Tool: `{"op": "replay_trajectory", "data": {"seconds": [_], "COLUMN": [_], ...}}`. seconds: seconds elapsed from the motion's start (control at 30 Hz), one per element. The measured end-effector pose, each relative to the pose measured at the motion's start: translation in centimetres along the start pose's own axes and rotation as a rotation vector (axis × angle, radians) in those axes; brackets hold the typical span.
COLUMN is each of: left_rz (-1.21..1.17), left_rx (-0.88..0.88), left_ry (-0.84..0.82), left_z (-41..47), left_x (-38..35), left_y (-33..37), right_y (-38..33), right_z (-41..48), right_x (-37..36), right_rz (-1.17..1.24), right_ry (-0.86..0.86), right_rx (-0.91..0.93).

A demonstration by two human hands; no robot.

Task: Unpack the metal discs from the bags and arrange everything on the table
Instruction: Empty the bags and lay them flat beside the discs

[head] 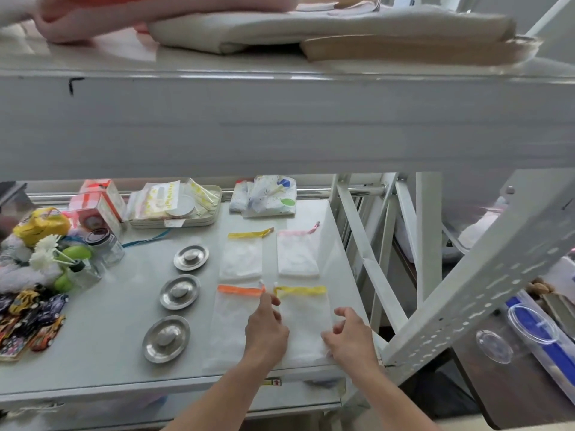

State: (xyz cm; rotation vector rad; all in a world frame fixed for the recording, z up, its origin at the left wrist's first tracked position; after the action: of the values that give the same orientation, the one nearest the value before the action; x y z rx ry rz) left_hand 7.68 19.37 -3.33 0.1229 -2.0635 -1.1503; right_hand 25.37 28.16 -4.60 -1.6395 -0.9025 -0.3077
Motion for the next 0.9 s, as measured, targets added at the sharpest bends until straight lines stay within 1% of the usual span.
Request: {"op": "replay_trajectory", "data": {"seconds": [0.13,0.23,0.3,0.33,0.37,0.4,0.47,0.5,0.53,0.57,0.6,0.63,0.7,0.73,0.77,0.83,0.9], "left_rz": [0.047,-0.009,-0.090,-0.125,-0.163,-0.208,-0.289,-0.324,-0.361,-0.396,-0.436,-0.451,-0.429,-0.446,-0.472,-0.568,-0.582], "left_rx": [-0.026,0.016,-0.001,-0.045,-0.104,-0.170,-0.265,-0.293,-0.307,-0.310,-0.311,-0.317,-0.309,-0.269,-0.191,-0.012,0.047], "left_ry": [0.049,0.034,0.042,0.049,0.048,0.035,-0.057,-0.131,-0.193,-0.209,-0.171,-0.073,0.191,0.269,0.275,0.125,0.001], "left_z": [0.6,0.5,-0.1,-0.5,-1.1,-1.8,-2.9,-3.2,-3.6,-4.0,-4.1,-4.2,-3.9,-3.5,-2.8,-1.5,-0.9], "left_x": [0.5,0.7,0.8,0.9,0.9,0.9,0.2,-0.5,-1.0,-1.2,-0.9,0.0,2.5,3.4,3.6,2.2,0.5], "left_y": [0.7,0.7,1.5,2.3,3.3,4.5,6.4,7.0,7.4,7.4,7.2,6.9,5.7,4.8,3.8,2.1,1.5], "right_y": [-0.2,-0.1,-1.0,-1.8,-2.5,-3.2,-4.4,-4.9,-5.1,-5.0,-4.9,-4.8,-4.7,-4.8,-4.8,-4.5,-3.5], "right_z": [0.1,0.0,-0.5,-1.0,-1.5,-1.9,-2.5,-2.6,-2.4,-2.1,-1.8,-1.5,-0.8,-0.5,-0.2,0.3,0.5], "right_x": [0.1,0.4,1.1,1.5,1.5,1.1,-0.4,-0.8,-0.9,-0.8,-0.6,-0.5,-0.1,0.0,0.2,0.1,-0.9], "right_rz": [0.036,0.014,-0.060,-0.044,0.044,0.215,0.656,0.822,0.926,0.985,1.008,1.002,0.987,0.995,0.980,0.861,0.662], "right_ry": [-0.016,-0.010,0.074,0.109,0.087,-0.003,-0.265,-0.345,-0.360,-0.334,-0.302,-0.270,-0.223,-0.212,-0.198,-0.162,-0.159], "right_rx": [-0.016,-0.012,0.085,0.151,0.193,0.189,0.077,0.018,-0.034,-0.077,-0.107,-0.123,-0.137,-0.145,-0.150,-0.161,-0.184]}}
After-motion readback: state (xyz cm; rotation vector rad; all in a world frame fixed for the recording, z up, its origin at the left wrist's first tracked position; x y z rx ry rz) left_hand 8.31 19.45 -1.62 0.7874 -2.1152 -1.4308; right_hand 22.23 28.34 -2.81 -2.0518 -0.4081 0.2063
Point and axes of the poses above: each hand's wrist, its own z-axis towards the middle knuckle, its own x-axis out of the back of the hand, y = z × x, the point moved 7 cm from there along z, towards the middle knuckle, and after that the axes turned 2 degrees about x, right-handed, at the moved point
